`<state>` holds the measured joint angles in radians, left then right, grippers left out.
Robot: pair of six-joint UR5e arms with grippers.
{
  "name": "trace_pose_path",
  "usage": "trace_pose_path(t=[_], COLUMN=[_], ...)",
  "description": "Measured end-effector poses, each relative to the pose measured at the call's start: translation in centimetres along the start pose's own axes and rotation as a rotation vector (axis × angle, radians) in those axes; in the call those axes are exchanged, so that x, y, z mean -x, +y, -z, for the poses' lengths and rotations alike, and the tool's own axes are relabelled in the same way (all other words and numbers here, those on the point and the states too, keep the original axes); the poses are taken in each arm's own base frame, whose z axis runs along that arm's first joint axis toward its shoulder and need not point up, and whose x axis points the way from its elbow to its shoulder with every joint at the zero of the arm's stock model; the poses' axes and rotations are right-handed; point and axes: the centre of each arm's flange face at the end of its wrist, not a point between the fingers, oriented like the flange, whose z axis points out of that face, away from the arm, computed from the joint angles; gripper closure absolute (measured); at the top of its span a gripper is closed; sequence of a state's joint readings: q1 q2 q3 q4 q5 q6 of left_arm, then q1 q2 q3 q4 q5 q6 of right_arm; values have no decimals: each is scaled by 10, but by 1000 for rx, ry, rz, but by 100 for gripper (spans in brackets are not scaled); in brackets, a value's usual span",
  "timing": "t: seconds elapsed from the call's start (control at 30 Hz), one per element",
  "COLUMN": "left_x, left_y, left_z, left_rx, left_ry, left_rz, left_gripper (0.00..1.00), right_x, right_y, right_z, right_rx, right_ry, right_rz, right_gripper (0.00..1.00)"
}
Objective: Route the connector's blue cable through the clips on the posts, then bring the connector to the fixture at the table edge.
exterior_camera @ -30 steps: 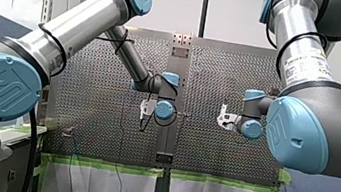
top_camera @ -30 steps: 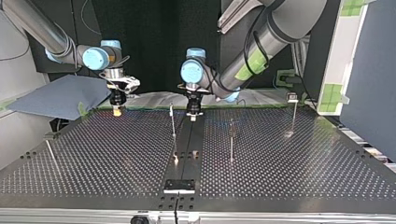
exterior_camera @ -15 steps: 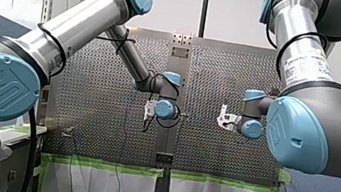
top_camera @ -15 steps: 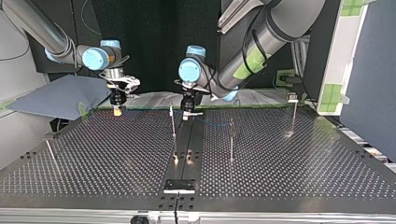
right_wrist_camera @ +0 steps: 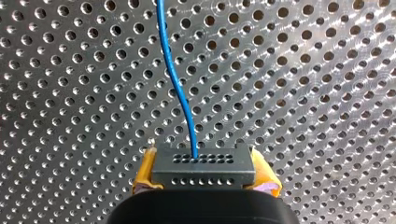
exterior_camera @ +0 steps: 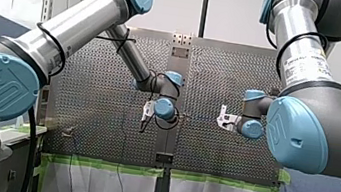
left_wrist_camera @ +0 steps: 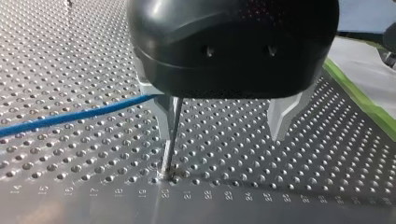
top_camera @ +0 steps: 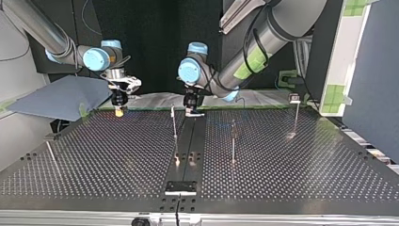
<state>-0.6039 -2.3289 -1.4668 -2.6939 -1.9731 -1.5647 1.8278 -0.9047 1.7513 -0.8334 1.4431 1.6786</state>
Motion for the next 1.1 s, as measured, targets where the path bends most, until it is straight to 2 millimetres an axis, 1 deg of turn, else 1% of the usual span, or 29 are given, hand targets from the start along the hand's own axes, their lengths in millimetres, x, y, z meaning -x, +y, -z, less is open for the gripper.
trace_pose_path(t=[0.23,0.43,0.63,0.9,1.1], left_x=[0,7,17,17,23], left_y=[-7,-16,-18,-21,-24], left_z=[5,11,16,29,35], left_rx=[-17,-47,-67,-93,-103], left_ry=[3,-8,-24,-13,-18], left_rz=[-6,-3,3,-6,-7], left_gripper=[0,0,0,0,0], right_x=[0,0,1,1,1], right_y=[0,0,0,0,0], right_z=[0,0,1,1,1], right_rx=[-1,-3,-3,-3,-3], right_ry=[0,-3,-6,-7,-7], right_rz=[0,-1,-1,-1,-2], right_gripper=[100,100,100,100,100])
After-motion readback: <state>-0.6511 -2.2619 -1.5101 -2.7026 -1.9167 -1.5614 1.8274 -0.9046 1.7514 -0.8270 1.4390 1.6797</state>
